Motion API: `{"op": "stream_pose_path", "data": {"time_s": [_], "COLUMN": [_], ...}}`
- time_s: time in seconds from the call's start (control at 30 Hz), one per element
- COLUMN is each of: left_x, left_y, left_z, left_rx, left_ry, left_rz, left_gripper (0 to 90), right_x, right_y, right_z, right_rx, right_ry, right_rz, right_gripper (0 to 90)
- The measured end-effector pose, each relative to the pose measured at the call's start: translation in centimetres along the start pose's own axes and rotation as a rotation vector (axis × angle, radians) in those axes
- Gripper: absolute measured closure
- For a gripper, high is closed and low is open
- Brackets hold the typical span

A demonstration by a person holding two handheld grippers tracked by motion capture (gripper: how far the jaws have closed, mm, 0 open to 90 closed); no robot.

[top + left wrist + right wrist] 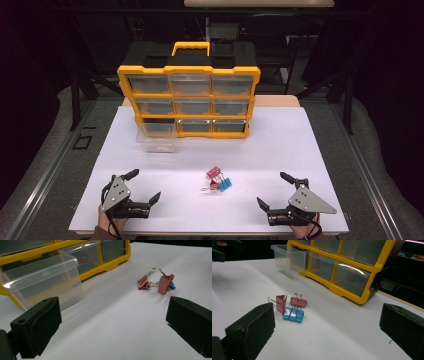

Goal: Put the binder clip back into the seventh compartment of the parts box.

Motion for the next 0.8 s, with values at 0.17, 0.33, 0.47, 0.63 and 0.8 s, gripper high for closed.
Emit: {"op": "stream_pose_path", "data": {"time_s": [0.17,0.33,0.47,0.63,0.8], "left_x": [0.1,0.5,0.7,1.3,1.6], "left_y": [-0.3,-0.9,-1.4,-2.2,-2.9], "left_z": [0.2,0.5,0.6,0.7,0.8], "left_rx": [-0.027,-0.042,-0.068,-0.130,-0.158], "left_ry": [-0.007,-0.021,-0.014,0.000,0.004], "left_rz": [-0.027,-0.059,-0.074,-0.084,-0.101], "left_gripper": [0.0,0.1,0.0,0.0,0.0], "right_x": [0.0,-0.1,-0.1,-0.1,-0.1], "right_y": [-0.2,-0.4,-0.7,-0.7,-0.7], "right_z": [0.0,0.0,0.0,0.0,0.1], "right_rx": [0.011,0.019,0.033,0.037,0.034], "right_ry": [0.004,-0.001,0.001,-0.001,-0.005], "right_rz": [-0.013,-0.027,-0.045,-0.051,-0.052], "right_gripper": [0.0,0.0,0.0,0.0,0.0]}}
Point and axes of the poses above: each handheld gripper's, and its own axes: y roughly backward along the jaws, x roughly out of its top, z roughly to its right, the point moved 3 cm from there along -y, roughly forward along the jaws, and after that the axes turned 10 degrees about -y, right-handed, at the moved point
